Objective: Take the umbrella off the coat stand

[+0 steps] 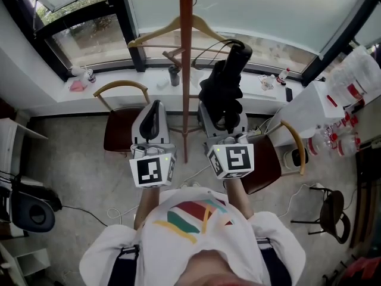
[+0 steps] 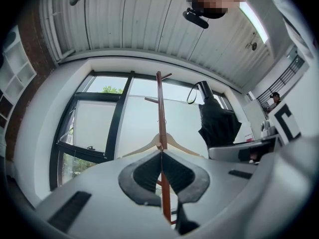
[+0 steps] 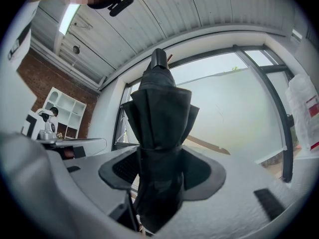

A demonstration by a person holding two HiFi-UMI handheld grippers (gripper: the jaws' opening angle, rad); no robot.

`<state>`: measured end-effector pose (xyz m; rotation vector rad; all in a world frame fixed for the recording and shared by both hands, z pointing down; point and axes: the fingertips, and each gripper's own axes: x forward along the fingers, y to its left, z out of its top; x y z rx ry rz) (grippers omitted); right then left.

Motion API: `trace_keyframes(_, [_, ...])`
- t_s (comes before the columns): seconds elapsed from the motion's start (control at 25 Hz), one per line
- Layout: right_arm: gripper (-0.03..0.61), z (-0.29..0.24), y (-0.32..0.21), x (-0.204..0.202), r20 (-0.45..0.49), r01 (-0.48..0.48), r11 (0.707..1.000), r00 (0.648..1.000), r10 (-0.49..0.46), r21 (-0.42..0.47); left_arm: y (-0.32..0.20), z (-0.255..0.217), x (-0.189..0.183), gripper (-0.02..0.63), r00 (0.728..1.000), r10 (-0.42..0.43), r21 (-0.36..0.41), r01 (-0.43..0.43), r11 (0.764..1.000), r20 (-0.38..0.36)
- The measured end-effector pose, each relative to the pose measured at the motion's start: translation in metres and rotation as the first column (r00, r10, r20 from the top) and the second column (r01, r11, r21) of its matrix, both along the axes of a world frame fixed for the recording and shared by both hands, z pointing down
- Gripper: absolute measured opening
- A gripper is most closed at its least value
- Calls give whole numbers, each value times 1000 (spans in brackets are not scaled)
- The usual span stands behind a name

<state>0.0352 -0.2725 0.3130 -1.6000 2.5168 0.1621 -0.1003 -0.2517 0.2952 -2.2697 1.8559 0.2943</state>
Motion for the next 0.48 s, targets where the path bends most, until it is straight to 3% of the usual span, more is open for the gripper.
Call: trace_keyframes(0.48, [238,2,-3,5,-13,-19,1000,1000,19,-19,-2,-1,8,8,1000,19,8,-19,1000,-2])
